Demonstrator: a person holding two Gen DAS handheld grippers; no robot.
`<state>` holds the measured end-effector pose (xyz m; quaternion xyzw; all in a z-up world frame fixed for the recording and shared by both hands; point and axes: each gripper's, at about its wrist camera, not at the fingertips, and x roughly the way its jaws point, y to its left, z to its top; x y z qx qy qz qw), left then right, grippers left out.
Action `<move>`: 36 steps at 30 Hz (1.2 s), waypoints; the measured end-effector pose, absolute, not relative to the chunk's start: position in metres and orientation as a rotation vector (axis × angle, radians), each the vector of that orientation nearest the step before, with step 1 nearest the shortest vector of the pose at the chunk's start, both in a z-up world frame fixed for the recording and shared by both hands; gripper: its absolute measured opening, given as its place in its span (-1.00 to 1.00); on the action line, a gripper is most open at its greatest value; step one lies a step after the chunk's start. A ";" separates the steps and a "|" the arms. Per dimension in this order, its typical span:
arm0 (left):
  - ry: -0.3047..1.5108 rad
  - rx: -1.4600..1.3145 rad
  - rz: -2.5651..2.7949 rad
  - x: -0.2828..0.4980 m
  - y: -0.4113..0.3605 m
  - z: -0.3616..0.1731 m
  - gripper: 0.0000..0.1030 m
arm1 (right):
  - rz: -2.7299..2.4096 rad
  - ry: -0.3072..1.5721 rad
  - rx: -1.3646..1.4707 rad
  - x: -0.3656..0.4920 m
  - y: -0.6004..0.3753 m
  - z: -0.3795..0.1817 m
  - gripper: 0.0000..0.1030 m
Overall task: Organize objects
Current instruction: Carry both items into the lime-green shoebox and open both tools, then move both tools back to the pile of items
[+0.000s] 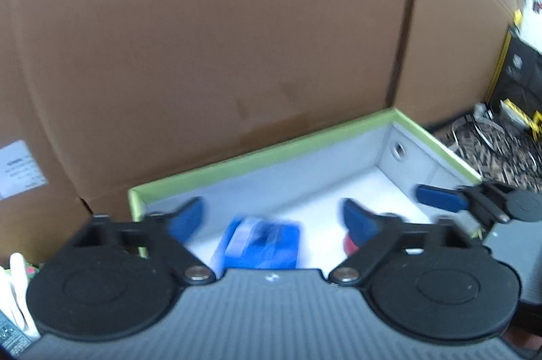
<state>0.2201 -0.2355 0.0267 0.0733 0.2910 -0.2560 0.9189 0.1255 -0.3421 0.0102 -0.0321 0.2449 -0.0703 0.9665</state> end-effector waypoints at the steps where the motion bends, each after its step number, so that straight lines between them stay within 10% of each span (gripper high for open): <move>1: 0.568 0.140 -0.517 0.218 -0.232 0.028 1.00 | -0.149 0.487 -0.083 0.125 -0.342 0.010 0.70; 36: 0.516 0.097 -0.507 0.015 -0.071 0.031 1.00 | -0.028 0.342 0.166 -0.068 -0.259 -0.003 1.00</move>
